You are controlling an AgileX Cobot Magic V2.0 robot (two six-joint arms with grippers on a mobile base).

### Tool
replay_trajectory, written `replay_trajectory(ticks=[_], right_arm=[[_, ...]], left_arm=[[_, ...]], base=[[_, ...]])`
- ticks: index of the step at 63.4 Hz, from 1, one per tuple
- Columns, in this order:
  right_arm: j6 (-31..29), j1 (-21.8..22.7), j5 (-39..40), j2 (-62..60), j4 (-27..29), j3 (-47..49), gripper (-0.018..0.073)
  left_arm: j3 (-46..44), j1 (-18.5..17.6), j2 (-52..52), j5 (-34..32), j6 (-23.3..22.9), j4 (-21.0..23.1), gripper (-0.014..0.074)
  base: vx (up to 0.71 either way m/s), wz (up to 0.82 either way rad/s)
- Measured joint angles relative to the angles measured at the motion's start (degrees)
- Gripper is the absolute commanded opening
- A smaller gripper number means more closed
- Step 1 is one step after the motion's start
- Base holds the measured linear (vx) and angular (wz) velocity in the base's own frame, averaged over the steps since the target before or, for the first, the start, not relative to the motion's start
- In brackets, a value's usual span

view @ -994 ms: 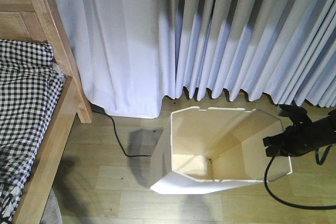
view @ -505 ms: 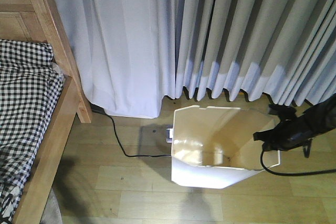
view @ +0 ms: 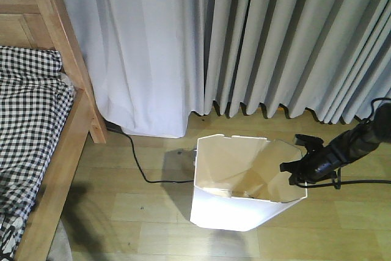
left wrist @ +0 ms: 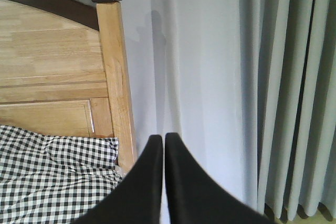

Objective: Move trash bin to bedside with robot
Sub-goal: 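Lower the held bin onto the floor near the bed with the right gripper, then open the right gripper and lift it away from the bin rim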

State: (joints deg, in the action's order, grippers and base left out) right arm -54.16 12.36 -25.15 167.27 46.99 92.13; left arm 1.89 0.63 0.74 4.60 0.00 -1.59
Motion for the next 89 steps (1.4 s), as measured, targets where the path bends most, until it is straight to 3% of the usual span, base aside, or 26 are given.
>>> replay_trajectory(ticks=[10, 35, 44, 68, 89], right_arm=[[7.1, 0.0, -2.0, 6.6, -5.3, 9.7, -0.0001], [23.7, -3.5, -14.1, 18.0, -25.7, 31.0, 0.0006], [24.3, -3.9, -17.5, 18.3, -27.1, 34.5, 0.0013], [26.2, -3.9, -13.1, 18.2, -24.8, 35.6, 0.0076], [26.2, -3.9, -15.5, 18.2, -25.3, 35.6, 0.0137]], left_arm=[[0.0, 0.0, 0.0, 0.0, 0.0, 0.0, -0.0006], [0.0, 0.0, 0.0, 0.0, 0.0, 0.0, -0.0006], [0.0, 0.0, 0.0, 0.0, 0.0, 0.0, -0.0006], [0.0, 0.0, 0.0, 0.0, 0.0, 0.0, -0.0006], [0.0, 0.0, 0.0, 0.0, 0.0, 0.0, -0.0006]], base=[[0.00, 0.00], [0.00, 0.00], [0.00, 0.00], [0.00, 0.00], [0.00, 0.00]])
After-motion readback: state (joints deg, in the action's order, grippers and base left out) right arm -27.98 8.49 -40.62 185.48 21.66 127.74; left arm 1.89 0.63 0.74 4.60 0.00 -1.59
